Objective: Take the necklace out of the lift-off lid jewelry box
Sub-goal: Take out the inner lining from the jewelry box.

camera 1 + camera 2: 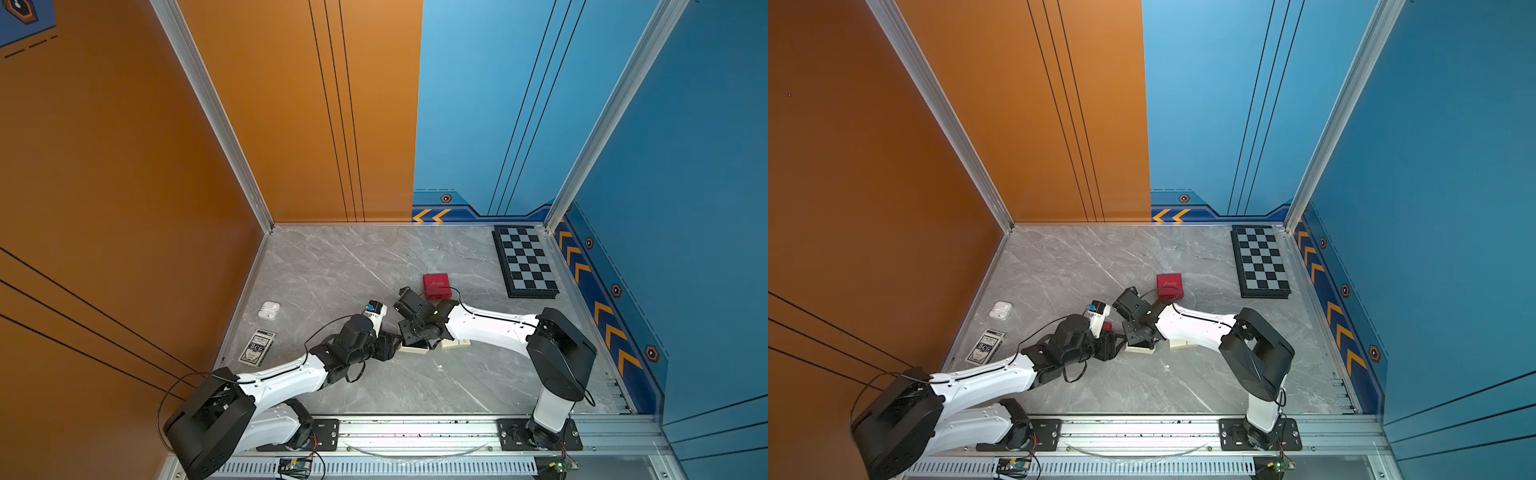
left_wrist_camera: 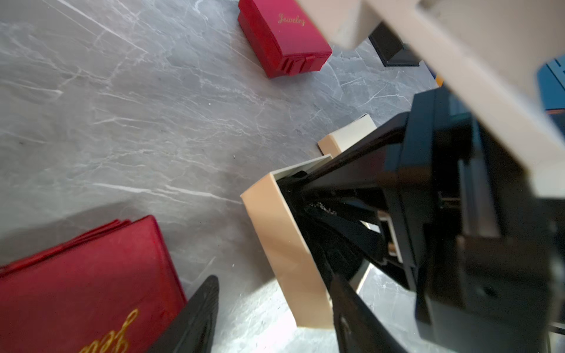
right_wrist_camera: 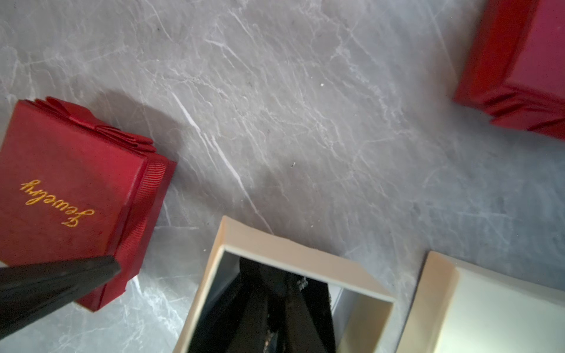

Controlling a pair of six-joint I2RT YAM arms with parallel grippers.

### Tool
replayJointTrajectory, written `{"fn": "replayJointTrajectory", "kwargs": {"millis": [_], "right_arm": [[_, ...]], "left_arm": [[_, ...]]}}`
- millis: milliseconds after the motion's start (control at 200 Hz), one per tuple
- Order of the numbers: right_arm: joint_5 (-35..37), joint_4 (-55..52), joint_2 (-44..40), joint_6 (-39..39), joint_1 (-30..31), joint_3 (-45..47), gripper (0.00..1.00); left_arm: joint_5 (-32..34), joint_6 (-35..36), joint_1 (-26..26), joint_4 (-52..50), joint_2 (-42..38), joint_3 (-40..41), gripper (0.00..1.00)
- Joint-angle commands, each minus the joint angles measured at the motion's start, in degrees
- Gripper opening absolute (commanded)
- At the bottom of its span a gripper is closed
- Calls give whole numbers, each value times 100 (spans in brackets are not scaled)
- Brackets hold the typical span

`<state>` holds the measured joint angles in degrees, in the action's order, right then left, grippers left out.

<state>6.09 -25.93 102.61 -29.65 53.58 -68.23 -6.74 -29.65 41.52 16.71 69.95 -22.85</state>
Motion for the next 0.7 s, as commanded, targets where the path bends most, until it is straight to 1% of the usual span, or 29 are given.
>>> {"fn": "replayJointTrajectory", "kwargs": {"millis": [0, 300, 696], "right_arm": [[-51, 44, -248, -109, 12, 117, 12], [-49, 53, -547, -59, 4, 230, 12], [-127, 159, -888, -50, -58, 448, 11]], "left_arm": [[-214, 28, -65, 269, 234, -244, 59], [-116, 7, -82, 257, 532, -270, 56], [-64, -4, -179, 257, 531, -134, 56]]}}
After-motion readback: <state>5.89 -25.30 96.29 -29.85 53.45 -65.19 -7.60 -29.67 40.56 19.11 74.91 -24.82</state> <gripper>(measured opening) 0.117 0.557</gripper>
